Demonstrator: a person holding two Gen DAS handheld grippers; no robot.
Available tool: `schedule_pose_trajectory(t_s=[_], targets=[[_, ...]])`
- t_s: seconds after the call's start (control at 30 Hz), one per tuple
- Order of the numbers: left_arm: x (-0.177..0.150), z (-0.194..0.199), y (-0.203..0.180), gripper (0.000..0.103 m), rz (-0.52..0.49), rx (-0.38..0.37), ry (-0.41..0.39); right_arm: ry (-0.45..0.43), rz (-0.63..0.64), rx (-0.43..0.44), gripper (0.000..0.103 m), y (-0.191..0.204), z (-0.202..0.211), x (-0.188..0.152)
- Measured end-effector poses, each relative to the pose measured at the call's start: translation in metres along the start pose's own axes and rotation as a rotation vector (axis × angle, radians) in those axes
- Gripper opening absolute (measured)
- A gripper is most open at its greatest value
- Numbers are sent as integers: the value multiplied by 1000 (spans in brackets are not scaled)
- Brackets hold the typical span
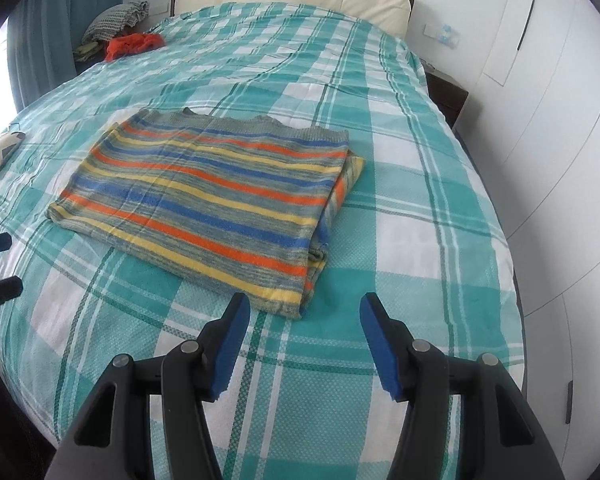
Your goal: Fold small clothes
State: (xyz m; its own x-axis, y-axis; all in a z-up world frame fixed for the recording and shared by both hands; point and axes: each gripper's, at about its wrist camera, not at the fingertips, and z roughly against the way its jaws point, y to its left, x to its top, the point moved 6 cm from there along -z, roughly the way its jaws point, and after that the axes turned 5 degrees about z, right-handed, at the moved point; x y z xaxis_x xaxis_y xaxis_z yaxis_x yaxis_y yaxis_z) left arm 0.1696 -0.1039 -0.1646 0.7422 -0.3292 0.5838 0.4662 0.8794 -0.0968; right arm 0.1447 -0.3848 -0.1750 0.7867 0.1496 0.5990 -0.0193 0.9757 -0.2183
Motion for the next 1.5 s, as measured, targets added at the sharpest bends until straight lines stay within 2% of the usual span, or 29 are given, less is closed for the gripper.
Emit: schedule_pose_trajectory(t_s=[0.1,0.27,0.4,0.47,0.53,0.6,0.67,0.7,0.73,0.8,0.9,0.97,1.0,1.07,1.2,1.33,1.5], targets=[[2,-14,-26,80,-79,-13,11,11,-68,60,57,-12,-9,-7],[17,-51,-82,80,-229,-59,9,26,-254,171,58,-56,-27,-29],[37,-85,-139,80,-341,-116,-30,29,-339,223,57,-86,-34,-41],[46,-103,-165,80,-416,-110,-56,24,-369,292,58,-95,-40,-39],[50,-125,-188,80,-502,-72,-79,14,-402,392,57,-102,-52,-27],[55,-137,-197,76,-526,-51,-107,10,-417,462,57,-108,-66,-13],[60,-140,-196,41,-492,-43,-120,19,-417,523,57,-111,-87,8],[62,-140,-195,10,-480,-24,-125,29,-407,551,57,-110,-102,21],[63,-140,-194,11,-469,-11,-134,42,-394,572,57,-109,-117,35],[63,-135,-190,9,-441,-38,-149,78,-388,601,57,-106,-147,57],[67,-122,-184,9,-390,-85,-175,100,-498,655,55,-102,-192,90],[75,-108,-170,8,-307,-122,-198,79,-527,640,13,-98,-204,110],[78,-99,-160,8,-253,-138,-209,88,-505,585,8,-94,-207,118],[85,-75,-125,8,-104,-177,-236,61,-486,564,8,-82,-197,135],[82,-28,-44,8,149,-206,-288,-30,-412,649,8,-36,-151,180],[59,-7,41,8,357,-160,-288,-47,-315,753,8,51,-132,223],[31,-16,111,8,490,-78,-242,5,-223,787,8,157,-151,248]])
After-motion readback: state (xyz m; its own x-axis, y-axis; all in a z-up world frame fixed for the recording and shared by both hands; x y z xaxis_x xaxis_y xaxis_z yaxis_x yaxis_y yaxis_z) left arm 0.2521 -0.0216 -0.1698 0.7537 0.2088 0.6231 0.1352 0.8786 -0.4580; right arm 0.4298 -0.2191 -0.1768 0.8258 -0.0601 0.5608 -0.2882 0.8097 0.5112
